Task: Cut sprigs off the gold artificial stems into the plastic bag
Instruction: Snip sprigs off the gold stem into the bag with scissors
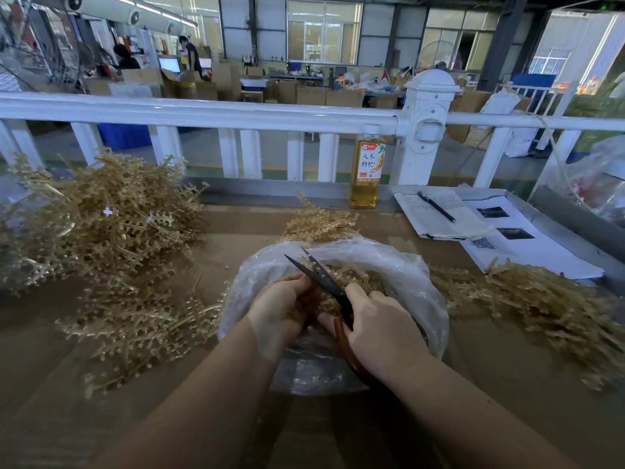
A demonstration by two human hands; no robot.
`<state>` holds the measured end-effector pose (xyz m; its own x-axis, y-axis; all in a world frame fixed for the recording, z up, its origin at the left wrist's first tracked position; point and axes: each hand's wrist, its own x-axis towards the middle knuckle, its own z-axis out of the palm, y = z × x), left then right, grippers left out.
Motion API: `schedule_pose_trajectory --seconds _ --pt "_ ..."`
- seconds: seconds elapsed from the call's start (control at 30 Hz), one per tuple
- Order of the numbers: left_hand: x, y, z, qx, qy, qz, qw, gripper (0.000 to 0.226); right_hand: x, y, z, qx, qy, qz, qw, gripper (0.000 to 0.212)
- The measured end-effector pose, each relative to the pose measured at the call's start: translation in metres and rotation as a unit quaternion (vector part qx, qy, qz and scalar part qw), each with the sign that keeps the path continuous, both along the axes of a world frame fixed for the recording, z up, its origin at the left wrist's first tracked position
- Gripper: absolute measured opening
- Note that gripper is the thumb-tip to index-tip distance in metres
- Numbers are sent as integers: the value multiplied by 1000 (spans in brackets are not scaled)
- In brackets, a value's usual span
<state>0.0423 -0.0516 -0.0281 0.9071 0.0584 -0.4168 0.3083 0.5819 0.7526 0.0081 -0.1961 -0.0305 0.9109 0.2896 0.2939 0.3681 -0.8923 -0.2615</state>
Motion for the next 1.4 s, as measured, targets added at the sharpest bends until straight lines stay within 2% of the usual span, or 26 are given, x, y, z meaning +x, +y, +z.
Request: schedule_pose_trajectory --seconds 0.53,1.13,1.4 --pt "1 2 1 -29 18 -14 999 15 0 6 2 2 -3 -1 1000 27" --pt "2 1 2 -8 38 2 999 15 2 8 -1 3 11 4 1000 36" --pt "2 0 3 0 32 -20 999 16 1 12 2 53 14 -2 998 36"
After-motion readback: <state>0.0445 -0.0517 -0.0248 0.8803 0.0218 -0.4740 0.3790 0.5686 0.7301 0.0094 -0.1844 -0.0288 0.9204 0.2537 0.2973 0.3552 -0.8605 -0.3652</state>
